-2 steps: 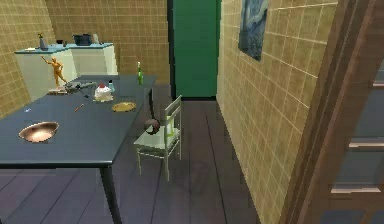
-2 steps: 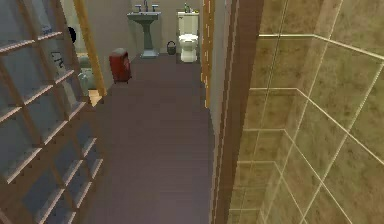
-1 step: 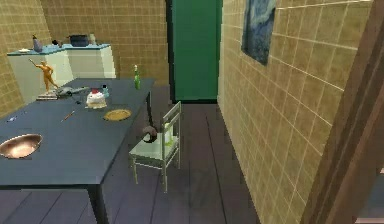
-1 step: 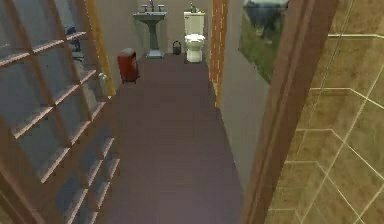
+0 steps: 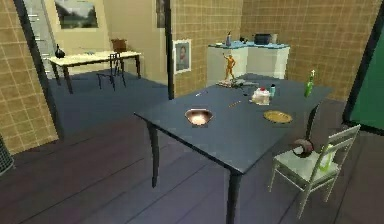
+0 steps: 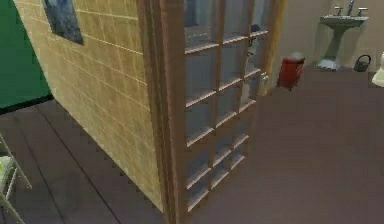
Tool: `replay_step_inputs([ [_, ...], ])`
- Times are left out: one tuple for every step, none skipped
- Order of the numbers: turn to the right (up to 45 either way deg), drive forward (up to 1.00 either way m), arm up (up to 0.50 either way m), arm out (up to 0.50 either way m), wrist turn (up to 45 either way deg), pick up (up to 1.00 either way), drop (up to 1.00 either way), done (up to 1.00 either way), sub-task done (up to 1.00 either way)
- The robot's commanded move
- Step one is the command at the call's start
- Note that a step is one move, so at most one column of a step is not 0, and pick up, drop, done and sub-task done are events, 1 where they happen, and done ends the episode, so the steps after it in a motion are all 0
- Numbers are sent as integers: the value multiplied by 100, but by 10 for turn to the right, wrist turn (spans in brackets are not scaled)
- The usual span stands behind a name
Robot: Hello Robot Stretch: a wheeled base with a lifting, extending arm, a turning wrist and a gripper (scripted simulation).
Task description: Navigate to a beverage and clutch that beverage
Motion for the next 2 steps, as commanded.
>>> replay_step_inputs([
  [-390,0,0,0,0,0,0,0,0],
  [0,100,0,0,0,0,0,0,0],
])
